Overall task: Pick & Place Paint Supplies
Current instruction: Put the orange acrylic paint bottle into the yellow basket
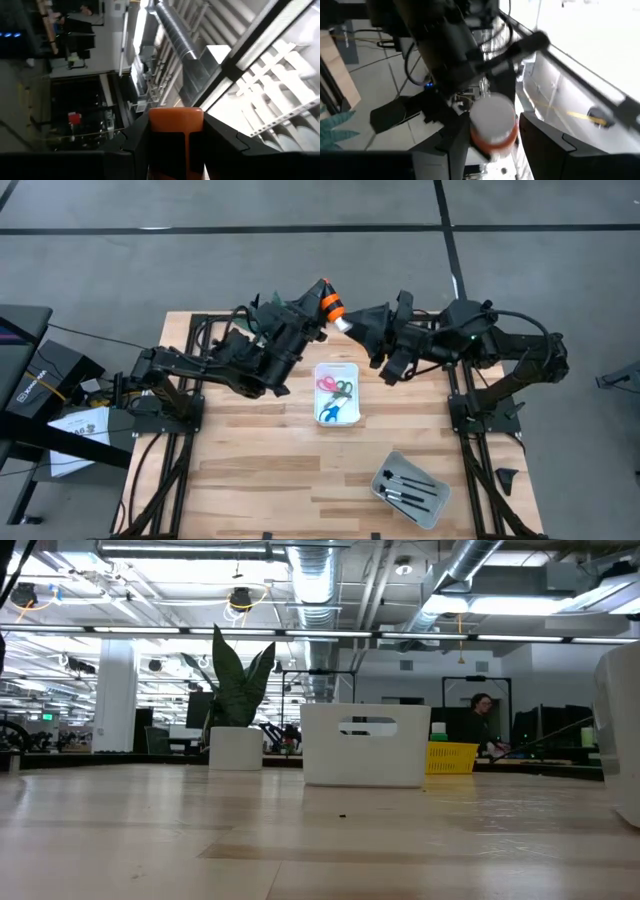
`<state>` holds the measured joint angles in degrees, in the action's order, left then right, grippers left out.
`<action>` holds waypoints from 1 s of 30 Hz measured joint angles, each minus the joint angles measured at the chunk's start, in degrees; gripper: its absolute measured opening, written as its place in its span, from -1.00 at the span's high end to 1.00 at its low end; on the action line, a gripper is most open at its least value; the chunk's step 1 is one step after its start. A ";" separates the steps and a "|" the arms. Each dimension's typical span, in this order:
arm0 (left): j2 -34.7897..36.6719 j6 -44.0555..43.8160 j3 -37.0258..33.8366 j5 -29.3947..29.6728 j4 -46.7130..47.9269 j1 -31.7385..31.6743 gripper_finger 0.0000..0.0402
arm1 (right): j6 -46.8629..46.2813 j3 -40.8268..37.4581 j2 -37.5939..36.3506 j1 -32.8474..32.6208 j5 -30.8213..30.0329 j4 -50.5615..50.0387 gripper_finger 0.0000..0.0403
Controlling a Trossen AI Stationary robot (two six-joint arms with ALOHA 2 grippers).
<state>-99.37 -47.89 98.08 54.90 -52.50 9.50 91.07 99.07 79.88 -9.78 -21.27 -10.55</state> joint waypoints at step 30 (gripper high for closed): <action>0.00 -2.01 0.00 -0.79 3.75 0.24 0.24 | 7.11 0.04 -0.07 -2.32 -3.23 -3.57 0.46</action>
<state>-99.37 -49.90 98.08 54.12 -48.75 9.74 98.17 99.11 79.81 -12.10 -24.50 -14.13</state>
